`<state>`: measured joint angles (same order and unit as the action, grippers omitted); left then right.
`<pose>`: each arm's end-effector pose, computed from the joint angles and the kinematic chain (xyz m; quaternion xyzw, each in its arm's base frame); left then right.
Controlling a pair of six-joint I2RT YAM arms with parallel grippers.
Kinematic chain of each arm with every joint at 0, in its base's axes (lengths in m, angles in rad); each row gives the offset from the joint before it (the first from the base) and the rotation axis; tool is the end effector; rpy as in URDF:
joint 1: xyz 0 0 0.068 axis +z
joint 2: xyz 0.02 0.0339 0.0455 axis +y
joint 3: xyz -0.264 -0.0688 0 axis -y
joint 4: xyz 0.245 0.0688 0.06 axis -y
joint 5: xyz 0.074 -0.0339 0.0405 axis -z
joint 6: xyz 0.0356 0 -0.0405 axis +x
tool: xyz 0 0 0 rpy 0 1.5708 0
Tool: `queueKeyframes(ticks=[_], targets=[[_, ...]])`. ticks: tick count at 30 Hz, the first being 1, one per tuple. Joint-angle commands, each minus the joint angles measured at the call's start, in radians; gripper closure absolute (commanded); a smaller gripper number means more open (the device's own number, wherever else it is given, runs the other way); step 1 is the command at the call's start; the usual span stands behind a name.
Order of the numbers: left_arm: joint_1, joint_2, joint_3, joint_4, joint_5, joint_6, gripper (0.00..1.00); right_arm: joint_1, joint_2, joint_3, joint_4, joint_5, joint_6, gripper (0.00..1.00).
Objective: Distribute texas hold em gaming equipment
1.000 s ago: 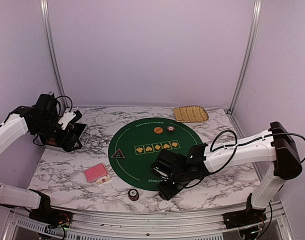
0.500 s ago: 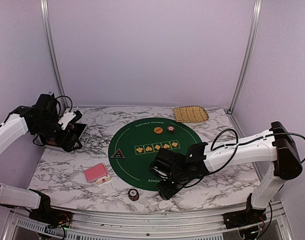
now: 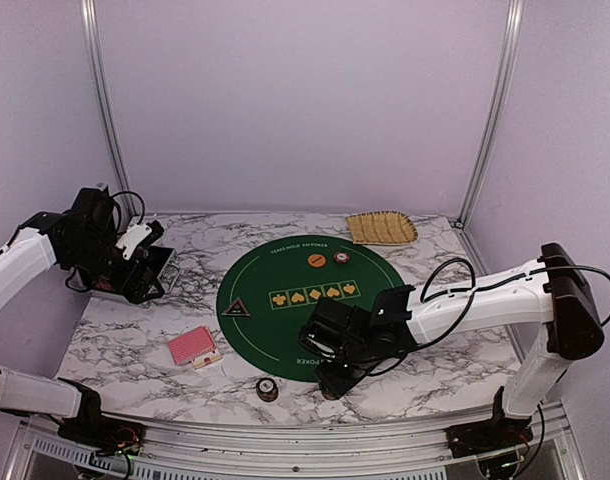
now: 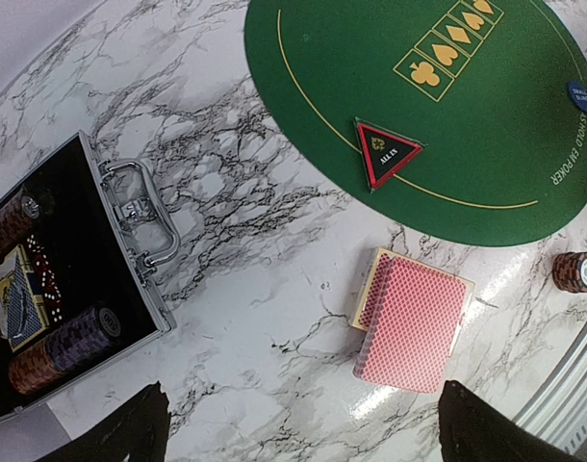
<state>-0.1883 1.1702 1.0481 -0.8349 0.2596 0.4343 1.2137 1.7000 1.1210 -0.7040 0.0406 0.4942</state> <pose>0.2242 -0.0520 0.2977 0.3268 0.8878 -0.0857 0.3124 0.1143 0.3021 0.1864 -0.3456 0.9271 0.0949 0.1093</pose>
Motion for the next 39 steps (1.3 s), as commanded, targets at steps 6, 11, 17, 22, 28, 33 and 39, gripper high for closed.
queueKeyframes(ticks=[6,11,17,22,28,33,39], targets=[[0.0,-0.024,0.025,-0.013,-0.009,0.013,0.01,0.01,0.02,0.006,-0.013,0.022,-0.011,0.54],[0.0,-0.024,0.029,-0.015,-0.009,0.014,0.01,0.01,0.016,0.019,-0.03,0.04,-0.015,0.64],[0.0,-0.026,0.026,-0.016,-0.01,0.017,0.01,0.01,-0.001,0.093,-0.099,0.072,-0.031,0.73],[-0.001,-0.025,0.027,-0.018,-0.009,0.017,0.01,0.01,-0.004,0.161,-0.142,0.077,-0.043,0.74],[-0.001,-0.027,0.022,-0.019,-0.011,0.017,0.01,0.01,0.052,0.272,-0.153,0.082,-0.08,0.74],[0.0,-0.024,0.015,-0.018,-0.007,0.017,0.01,0.002,0.196,0.449,-0.147,0.081,-0.128,0.74],[-0.001,-0.025,0.02,-0.02,-0.004,0.018,0.01,-0.028,0.421,0.732,-0.144,0.052,-0.198,0.74]])
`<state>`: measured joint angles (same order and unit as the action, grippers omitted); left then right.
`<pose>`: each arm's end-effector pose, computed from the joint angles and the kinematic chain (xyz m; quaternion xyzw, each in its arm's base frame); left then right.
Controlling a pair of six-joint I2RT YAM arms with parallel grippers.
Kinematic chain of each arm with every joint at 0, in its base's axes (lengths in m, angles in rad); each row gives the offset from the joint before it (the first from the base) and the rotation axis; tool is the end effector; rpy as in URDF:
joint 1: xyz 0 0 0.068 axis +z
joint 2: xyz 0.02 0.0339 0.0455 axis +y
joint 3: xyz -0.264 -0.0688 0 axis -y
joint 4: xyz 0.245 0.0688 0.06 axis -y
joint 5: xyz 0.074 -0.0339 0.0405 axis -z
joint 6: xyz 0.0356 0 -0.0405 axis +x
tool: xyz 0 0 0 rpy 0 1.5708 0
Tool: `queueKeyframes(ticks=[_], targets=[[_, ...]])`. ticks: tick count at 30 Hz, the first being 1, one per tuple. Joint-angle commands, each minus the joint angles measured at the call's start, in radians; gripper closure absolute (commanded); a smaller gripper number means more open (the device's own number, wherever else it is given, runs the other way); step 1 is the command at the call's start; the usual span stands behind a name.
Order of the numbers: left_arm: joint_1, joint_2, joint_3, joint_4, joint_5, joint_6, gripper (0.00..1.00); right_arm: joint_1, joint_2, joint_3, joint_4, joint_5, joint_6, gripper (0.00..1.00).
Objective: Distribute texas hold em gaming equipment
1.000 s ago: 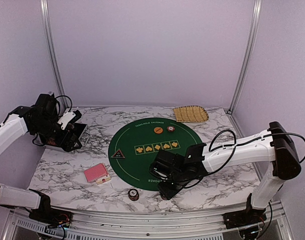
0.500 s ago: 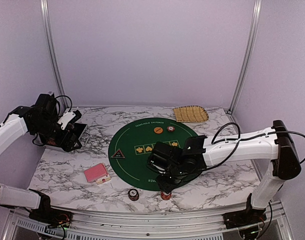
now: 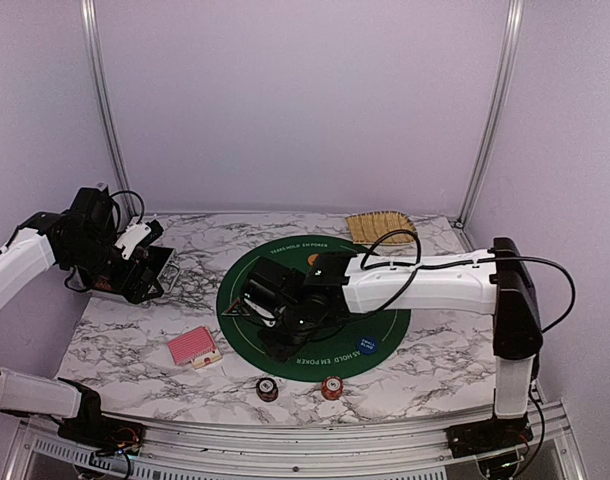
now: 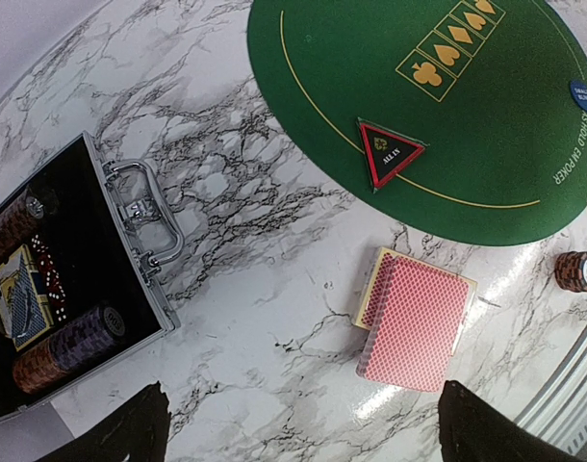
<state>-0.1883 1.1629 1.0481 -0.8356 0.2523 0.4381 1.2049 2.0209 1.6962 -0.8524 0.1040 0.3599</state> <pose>0.2229 -0.0515 0.2991 0.3276 0.8869 -0.0812 0.3154 0.1566 0.3985 0.2289 -0.3923 0.8974 0.1015 0.1745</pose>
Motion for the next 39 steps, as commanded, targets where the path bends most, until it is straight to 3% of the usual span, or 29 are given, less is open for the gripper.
queueKeyframes(ticks=[1,13,33,39], targets=[[0.0,-0.02,0.017,-0.019,0.001,0.015,0.01,-0.024,0.139,0.204,0.004,-0.017,-0.072,0.74],[0.0,-0.045,-0.002,-0.02,-0.01,0.025,0.01,-0.097,0.447,0.617,-0.021,-0.054,-0.101,0.74],[0.0,-0.041,0.01,-0.023,-0.012,0.031,0.01,-0.123,0.512,0.581,0.014,-0.129,-0.097,0.73],[0.0,-0.035,0.011,-0.023,-0.012,0.031,0.01,-0.122,0.534,0.582,0.021,-0.128,-0.095,0.59]])
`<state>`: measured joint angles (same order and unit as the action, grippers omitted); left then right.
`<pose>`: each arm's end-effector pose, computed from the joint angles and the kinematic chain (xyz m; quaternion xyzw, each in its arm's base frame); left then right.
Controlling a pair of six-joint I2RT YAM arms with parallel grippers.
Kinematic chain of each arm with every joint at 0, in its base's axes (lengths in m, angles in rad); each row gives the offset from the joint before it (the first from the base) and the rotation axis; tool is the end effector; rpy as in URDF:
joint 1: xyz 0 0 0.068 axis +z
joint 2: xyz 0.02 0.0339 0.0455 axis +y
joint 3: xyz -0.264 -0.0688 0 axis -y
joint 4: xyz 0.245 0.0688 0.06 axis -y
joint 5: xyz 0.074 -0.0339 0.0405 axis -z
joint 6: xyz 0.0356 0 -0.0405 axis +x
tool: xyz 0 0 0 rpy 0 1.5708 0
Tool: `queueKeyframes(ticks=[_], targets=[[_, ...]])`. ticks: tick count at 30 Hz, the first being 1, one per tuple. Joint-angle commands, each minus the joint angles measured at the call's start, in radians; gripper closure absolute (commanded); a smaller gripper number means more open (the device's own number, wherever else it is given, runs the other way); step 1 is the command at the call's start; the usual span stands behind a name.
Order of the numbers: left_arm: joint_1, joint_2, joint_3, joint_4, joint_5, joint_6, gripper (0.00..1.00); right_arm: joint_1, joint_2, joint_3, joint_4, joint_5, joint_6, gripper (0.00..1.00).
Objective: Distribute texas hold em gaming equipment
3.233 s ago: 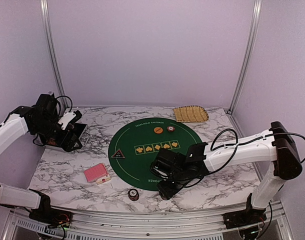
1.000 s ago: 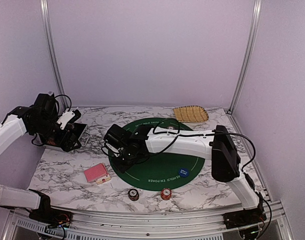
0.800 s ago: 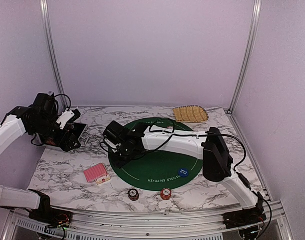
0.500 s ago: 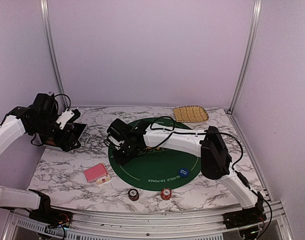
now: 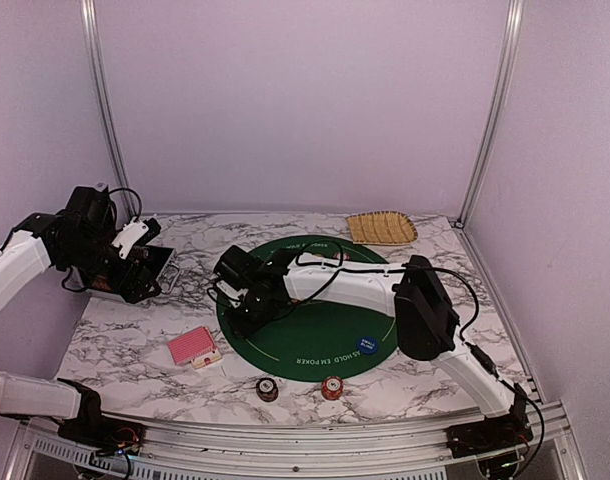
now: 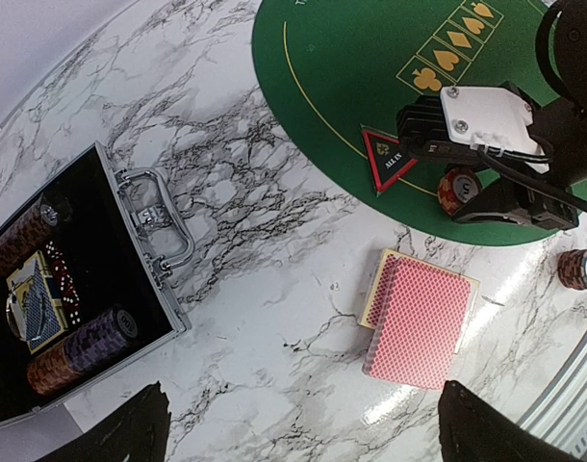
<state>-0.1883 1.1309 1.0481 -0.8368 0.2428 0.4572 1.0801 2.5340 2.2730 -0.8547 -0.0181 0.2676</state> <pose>0.2170 -0.0501 0.3056 0.3350 0.8796 -0.0711 0.3300 0.2525 0.4740 0.1605 -0.3868 0.8941 0.1477 0.1708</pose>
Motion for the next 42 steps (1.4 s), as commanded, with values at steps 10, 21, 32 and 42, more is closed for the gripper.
queueKeyframes(ticks=[10,21,32,42], targets=[[0.001,-0.012,0.009,-0.022,-0.005,0.012,0.01,0.001,0.009,0.005,0.017,0.059,-0.008,0.34],[0.0,-0.017,0.015,-0.024,-0.006,0.012,0.01,0.001,-0.11,-0.002,0.008,0.074,-0.005,0.34],[-0.001,-0.019,0.026,-0.034,-0.014,0.017,0.01,0.018,-0.539,-0.483,0.029,0.101,0.018,0.14],[-0.001,-0.013,0.032,-0.038,0.006,0.021,0.01,0.098,-0.83,-0.89,-0.032,0.1,0.148,0.03]])
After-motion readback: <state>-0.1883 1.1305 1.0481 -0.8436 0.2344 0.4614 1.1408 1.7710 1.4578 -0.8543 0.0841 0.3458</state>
